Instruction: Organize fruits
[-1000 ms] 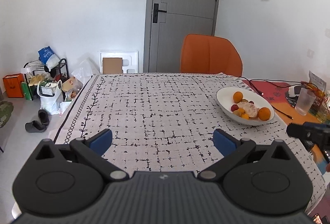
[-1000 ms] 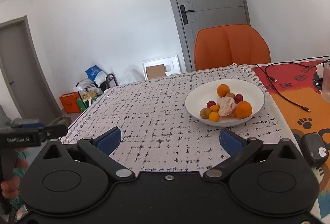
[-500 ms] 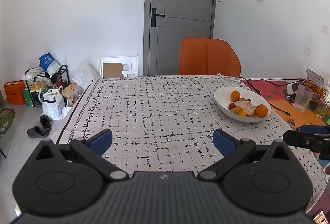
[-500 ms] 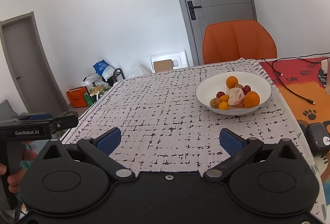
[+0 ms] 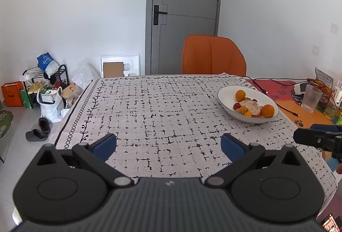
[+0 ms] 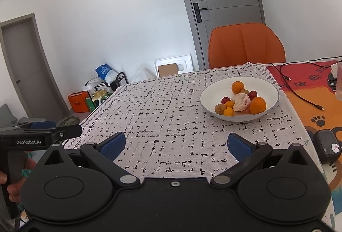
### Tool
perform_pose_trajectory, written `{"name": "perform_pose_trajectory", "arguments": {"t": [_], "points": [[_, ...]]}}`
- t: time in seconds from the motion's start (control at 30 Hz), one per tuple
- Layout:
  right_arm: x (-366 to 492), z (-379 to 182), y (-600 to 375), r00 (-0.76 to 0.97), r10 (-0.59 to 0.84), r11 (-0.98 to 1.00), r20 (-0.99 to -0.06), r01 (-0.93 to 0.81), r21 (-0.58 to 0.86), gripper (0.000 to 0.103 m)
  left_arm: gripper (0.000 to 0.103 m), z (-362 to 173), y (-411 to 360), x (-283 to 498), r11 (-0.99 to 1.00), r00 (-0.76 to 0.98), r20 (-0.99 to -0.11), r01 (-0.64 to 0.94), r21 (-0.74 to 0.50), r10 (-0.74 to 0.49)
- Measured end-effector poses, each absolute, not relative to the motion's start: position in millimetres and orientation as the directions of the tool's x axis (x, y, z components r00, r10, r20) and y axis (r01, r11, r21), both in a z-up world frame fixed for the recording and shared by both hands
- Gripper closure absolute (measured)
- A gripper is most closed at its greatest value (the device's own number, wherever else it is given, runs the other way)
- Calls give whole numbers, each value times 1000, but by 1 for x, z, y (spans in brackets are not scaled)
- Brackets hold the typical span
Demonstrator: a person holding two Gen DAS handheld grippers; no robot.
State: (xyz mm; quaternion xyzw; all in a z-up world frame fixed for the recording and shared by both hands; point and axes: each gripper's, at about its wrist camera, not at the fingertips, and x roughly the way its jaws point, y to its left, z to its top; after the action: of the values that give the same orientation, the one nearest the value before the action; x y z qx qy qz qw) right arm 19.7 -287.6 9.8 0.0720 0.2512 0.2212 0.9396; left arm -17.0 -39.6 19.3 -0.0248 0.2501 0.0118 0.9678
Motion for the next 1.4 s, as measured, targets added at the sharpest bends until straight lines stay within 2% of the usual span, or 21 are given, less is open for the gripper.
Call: {"name": "perform_pose_trajectory", "arguments": {"t": [0.4, 1.4], "points": [[22, 8, -287, 774, 443, 896, -452, -369, 246, 0, 0, 14, -38, -15, 998, 862, -507, -29, -59, -5], [19, 9, -285, 777, 449, 894, -442, -384, 233, 0, 0, 19, -34, -24, 997, 875, -485, -48, -65, 10]]}}
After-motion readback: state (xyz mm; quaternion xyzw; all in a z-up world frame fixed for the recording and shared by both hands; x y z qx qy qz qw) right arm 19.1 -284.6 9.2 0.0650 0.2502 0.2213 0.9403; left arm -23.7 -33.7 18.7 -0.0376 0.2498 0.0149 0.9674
